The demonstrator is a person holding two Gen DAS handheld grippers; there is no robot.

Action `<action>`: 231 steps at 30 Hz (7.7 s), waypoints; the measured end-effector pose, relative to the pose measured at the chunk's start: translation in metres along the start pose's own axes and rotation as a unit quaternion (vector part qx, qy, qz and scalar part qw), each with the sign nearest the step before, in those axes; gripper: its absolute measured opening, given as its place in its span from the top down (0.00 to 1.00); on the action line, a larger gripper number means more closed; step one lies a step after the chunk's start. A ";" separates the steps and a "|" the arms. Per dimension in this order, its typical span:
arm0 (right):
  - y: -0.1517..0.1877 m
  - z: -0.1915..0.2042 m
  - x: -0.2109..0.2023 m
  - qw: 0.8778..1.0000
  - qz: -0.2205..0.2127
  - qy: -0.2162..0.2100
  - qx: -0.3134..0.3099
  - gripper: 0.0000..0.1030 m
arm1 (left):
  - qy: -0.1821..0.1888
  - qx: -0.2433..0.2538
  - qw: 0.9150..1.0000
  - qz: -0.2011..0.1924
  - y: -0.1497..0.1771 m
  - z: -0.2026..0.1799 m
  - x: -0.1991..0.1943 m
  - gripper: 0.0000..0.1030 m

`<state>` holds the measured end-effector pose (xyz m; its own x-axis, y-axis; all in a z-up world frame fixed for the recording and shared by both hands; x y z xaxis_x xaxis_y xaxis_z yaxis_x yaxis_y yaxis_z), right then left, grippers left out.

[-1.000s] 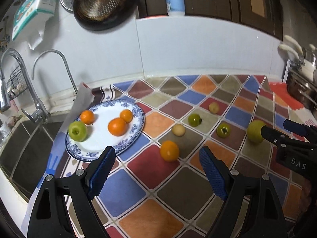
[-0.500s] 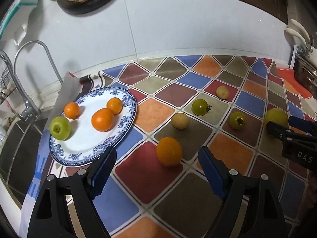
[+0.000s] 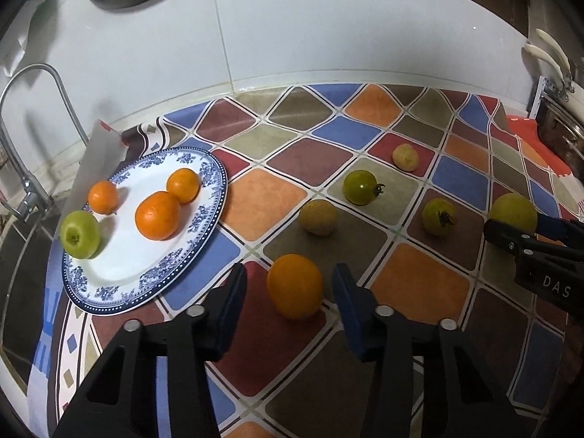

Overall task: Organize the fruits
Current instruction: 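Grasp the large yellow-green fruit with the right tool while the left tool grasps an orange, then carry the yellow-green fruit and the orange over the plate with both tools, then open the left tool to drop the orange while the right tool releases the yellow-green fruit, then lift both tools off the plate and move them toward the small fruits, then grasp a small yellow fruit with the left tool while the right tool grasps a green-yellow fruit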

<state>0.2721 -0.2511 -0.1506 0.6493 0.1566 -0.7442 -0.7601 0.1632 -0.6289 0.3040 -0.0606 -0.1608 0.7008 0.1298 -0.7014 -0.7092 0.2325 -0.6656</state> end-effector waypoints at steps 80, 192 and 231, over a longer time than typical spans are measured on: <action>-0.039 0.256 -0.038 0.971 -0.064 -0.175 -0.151 0.51 | -0.028 -0.078 0.991 -0.107 -0.011 0.196 -0.078 0.68; -0.026 0.153 -0.128 0.981 -0.145 -0.049 -0.120 0.30 | 0.005 -0.034 0.983 -0.182 -0.019 0.105 -0.141 0.17; -0.013 0.068 0.000 0.998 -0.016 -0.055 -0.041 0.38 | 0.061 0.090 0.991 -0.080 -0.033 0.000 -0.001 0.24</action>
<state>0.2836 -0.1867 -0.1275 0.6682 0.2585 -0.6976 -0.7357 0.0900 -0.6713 0.3267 -0.0686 -0.1386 0.7810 -0.0378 -0.6234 -0.5565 0.4108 -0.7222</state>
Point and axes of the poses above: each gripper's, at about its wrist camera, not at the fingertips, and x roughly the way its jaws point, z to its left, y to its underside, the point moved 6 cm from there along x, roughly the way its jaws point, and after that the axes turned 13 degrees about -y, right-handed, at the moved point
